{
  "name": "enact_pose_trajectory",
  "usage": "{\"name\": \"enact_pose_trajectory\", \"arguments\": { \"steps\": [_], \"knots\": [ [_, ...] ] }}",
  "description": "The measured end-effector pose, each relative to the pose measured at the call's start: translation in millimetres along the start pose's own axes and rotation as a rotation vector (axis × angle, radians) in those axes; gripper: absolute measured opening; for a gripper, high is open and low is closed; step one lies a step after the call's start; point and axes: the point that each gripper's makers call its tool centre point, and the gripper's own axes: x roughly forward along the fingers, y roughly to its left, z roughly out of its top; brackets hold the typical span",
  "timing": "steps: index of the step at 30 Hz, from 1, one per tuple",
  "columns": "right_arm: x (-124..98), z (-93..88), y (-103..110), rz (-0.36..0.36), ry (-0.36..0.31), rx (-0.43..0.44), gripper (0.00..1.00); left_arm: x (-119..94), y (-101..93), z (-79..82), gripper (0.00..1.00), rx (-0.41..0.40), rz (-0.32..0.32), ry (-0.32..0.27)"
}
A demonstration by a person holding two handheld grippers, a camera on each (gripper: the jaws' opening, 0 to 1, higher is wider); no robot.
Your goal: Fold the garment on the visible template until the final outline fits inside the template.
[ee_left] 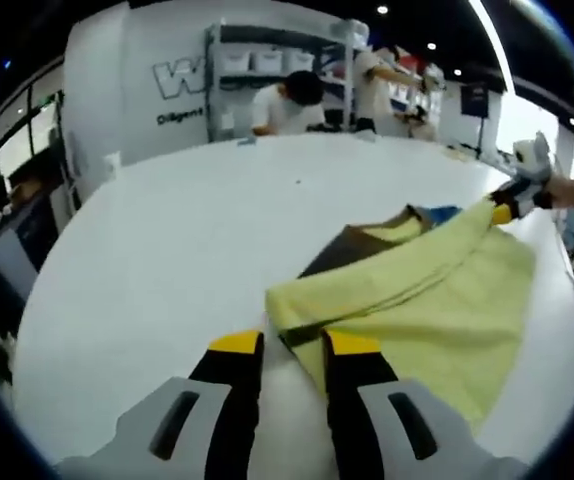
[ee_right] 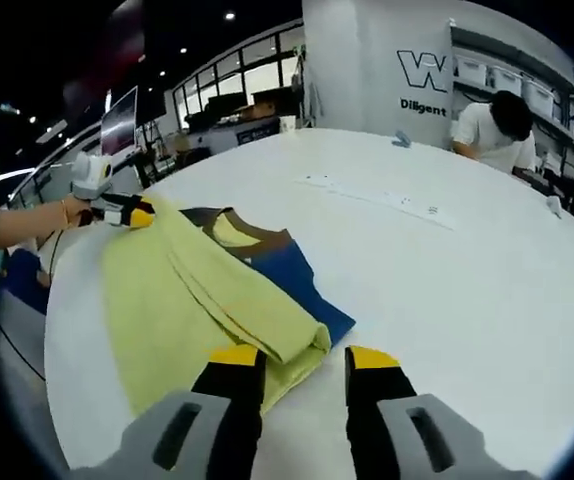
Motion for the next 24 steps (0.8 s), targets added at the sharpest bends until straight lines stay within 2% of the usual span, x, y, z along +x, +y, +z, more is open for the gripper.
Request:
{"name": "enact_pose_trajectory", "arguments": {
  "steps": [2, 4, 6, 8, 11, 18, 20, 24],
  "knots": [
    [3.1, 9.2, -5.4, -0.006, -0.029, 0.031, 0.25, 0.6, 2.5, 1.7, 0.20, -0.026, 0.009, -0.007],
    [5.0, 17.7, -7.9, -0.013, -0.056, 0.063, 0.24, 3.7, 15.9, 12.5, 0.18, -0.080, 0.044, -0.064],
    [6.6, 24.7, -14.7, -0.035, -0.082, 0.085, 0.23, 4.8, 14.1, 18.6, 0.18, -0.091, 0.044, -0.085],
    [4.4, 31.7, -15.6, -0.053, -0.099, 0.114, 0.23, 9.7, 24.5, 23.9, 0.17, -0.129, 0.069, -0.109],
    [9.5, 38.1, -29.3, -0.069, -0.121, 0.140, 0.23, 9.2, 29.4, 28.8, 0.16, -0.141, 0.081, -0.117],
    [9.9, 36.9, -35.1, -0.077, -0.131, 0.172, 0.20, 7.3, 36.9, 31.1, 0.15, -0.175, 0.093, -0.127],
    [10.8, 31.0, -35.9, -0.080, -0.121, 0.188, 0.20, 5.4, 33.9, 22.8, 0.15, -0.158, 0.093, -0.092],
    [11.9, 29.7, -39.8, -0.083, -0.128, 0.213, 0.19, 2.9, 30.3, 19.5, 0.15, -0.157, 0.077, -0.080]
  ]
}}
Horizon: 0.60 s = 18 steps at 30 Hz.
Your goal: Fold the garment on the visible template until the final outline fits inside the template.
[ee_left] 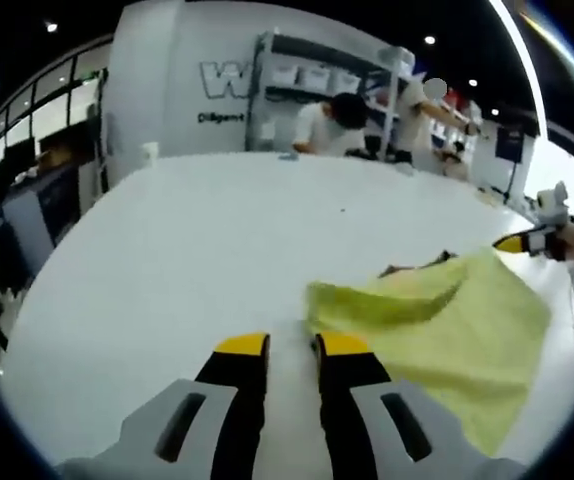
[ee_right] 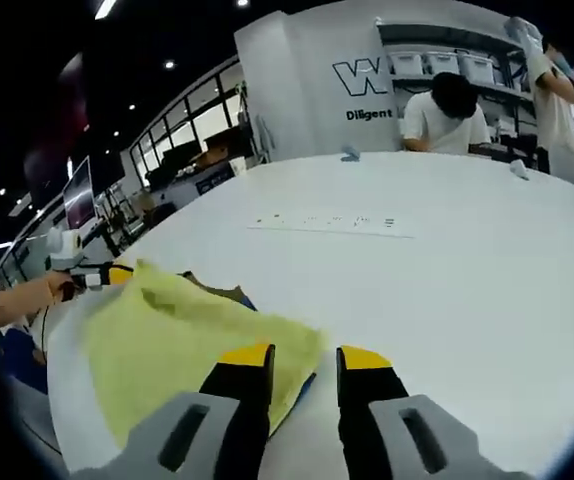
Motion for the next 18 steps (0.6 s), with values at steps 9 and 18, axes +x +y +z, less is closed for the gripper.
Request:
{"name": "enact_pose_trajectory", "arguments": {
  "steps": [9, 18],
  "knots": [
    [-6.2, -4.8, 8.0, 0.018, 0.015, -0.005, 0.20, -14.1, -6.8, 0.9, 0.15, -0.013, -0.004, -0.001],
    [-25.8, -23.4, 26.0, 0.052, 0.049, -0.028, 0.23, -40.7, -33.8, -25.4, 0.17, 0.017, -0.065, 0.065]
  ]
}}
